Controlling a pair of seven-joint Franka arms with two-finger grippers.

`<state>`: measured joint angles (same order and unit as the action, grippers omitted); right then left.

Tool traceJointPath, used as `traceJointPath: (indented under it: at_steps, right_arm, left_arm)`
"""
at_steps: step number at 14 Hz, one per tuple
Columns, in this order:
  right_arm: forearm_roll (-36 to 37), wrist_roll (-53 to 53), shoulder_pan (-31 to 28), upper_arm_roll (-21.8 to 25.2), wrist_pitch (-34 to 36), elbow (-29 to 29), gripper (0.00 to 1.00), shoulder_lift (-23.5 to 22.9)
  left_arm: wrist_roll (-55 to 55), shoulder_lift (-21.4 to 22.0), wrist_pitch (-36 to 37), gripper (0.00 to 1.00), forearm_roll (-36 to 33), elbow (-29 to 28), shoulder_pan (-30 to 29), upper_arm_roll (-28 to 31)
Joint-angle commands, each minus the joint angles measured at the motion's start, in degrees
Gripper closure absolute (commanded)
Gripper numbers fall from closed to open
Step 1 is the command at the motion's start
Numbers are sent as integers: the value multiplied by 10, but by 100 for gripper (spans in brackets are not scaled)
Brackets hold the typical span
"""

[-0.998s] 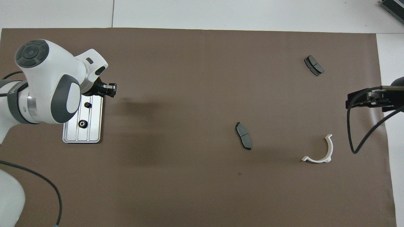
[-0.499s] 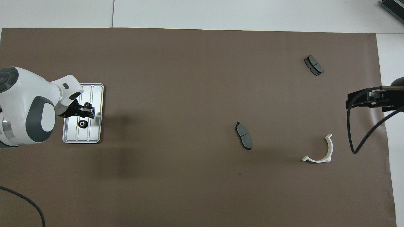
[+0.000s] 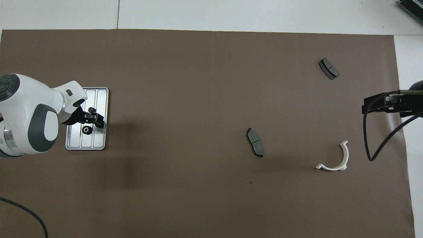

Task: Pick bearing gear from pile to tray
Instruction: 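Lower the bearing onto the tray and open the left gripper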

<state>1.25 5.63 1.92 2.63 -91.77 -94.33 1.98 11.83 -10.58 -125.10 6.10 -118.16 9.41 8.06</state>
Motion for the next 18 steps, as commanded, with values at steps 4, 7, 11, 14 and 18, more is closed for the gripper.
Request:
traceJointPath:
  at_steps: [4,7,11,14,18]
  right_arm:
    - [-11,-19,-4,-2,5,-9,0,11]
    - [-11,-19,-4,-2,5,-9,0,11]
    - [-11,-19,-4,-2,5,-9,0,11]
    - [-11,-19,-4,-2,5,-9,0,11]
    - [-11,-19,-4,-2,5,-9,0,11]
  left_arm:
    - [-5,35,67,23,-7,65,-4,-2]
    - [-16,30,227,23,-7,201,-5,-2]
    - [-15,29,394,22,-55,336,-6,2]
    - [-15,26,442,22,-60,380,-7,3]
    - [-19,33,427,0,-61,375,-6,4]
